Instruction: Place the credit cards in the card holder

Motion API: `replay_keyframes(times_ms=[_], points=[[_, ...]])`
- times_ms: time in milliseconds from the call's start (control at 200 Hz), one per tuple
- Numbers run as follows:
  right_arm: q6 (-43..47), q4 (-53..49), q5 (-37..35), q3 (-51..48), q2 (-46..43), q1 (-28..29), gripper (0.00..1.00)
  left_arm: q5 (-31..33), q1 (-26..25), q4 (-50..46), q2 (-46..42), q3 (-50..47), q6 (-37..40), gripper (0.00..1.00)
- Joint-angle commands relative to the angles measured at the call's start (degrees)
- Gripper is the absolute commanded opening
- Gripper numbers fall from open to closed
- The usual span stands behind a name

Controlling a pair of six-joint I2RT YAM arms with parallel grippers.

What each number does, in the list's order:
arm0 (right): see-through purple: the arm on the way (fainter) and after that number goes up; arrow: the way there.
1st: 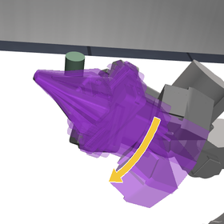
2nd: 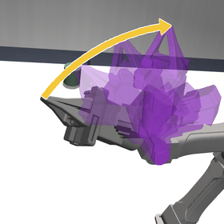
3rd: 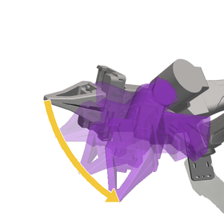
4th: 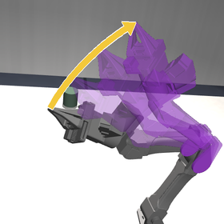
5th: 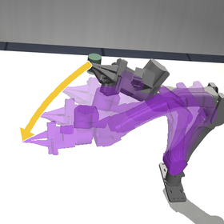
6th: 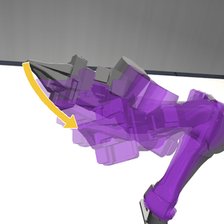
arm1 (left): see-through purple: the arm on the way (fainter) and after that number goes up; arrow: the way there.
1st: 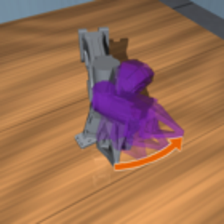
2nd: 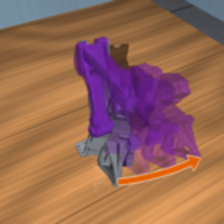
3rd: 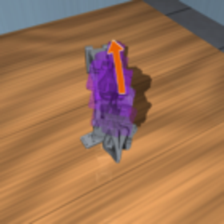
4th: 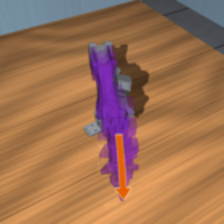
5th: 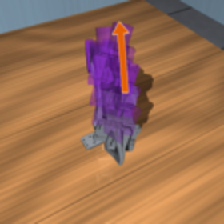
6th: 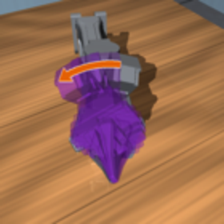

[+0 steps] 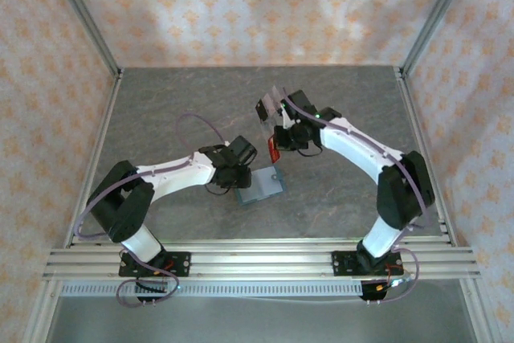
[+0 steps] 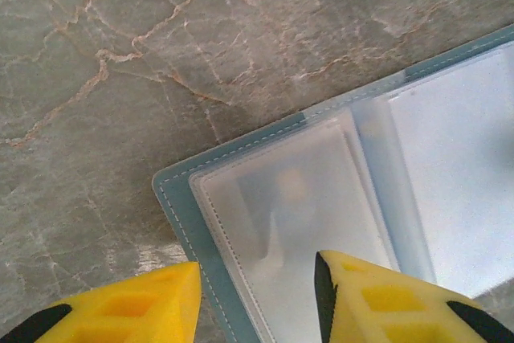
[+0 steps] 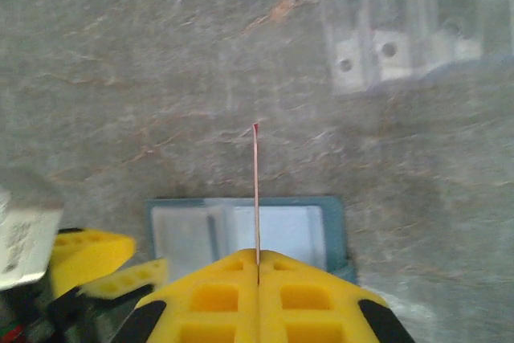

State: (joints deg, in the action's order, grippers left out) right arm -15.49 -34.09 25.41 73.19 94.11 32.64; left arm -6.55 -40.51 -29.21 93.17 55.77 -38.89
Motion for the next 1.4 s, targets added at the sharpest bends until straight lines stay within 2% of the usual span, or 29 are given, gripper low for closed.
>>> replay_keyframes(times_ms=[0, 270, 691, 966, 1391], points=[[-4.54, 11.61, 6.3, -5.39, -4.17, 0.27, 0.0, 2.48, -0.18, -1.75, 1.19, -0.6, 0.85, 0.41], [-9.17, 27.28, 9.31, -17.99, -4.87, 2.16, 0.0, 3.86, -0.18, -0.81, 2.43, -2.94, 0.07, 0.39], [-13.63, 45.03, 12.58, -26.87, -1.14, 2.34, 0.0, 5.05, -0.15, -0.59, 2.39, -4.79, -1.16, 0.35], [-14.12, 51.49, 11.6, -29.8, 1.9, 2.34, 0.0, 5.2, -0.09, -0.76, 2.55, -4.89, -1.27, 0.34], [-14.4, 53.95, 12.84, -32.66, 3.56, 2.34, 0.0, 4.79, -0.05, -0.41, 2.81, -5.03, -1.54, 0.34]])
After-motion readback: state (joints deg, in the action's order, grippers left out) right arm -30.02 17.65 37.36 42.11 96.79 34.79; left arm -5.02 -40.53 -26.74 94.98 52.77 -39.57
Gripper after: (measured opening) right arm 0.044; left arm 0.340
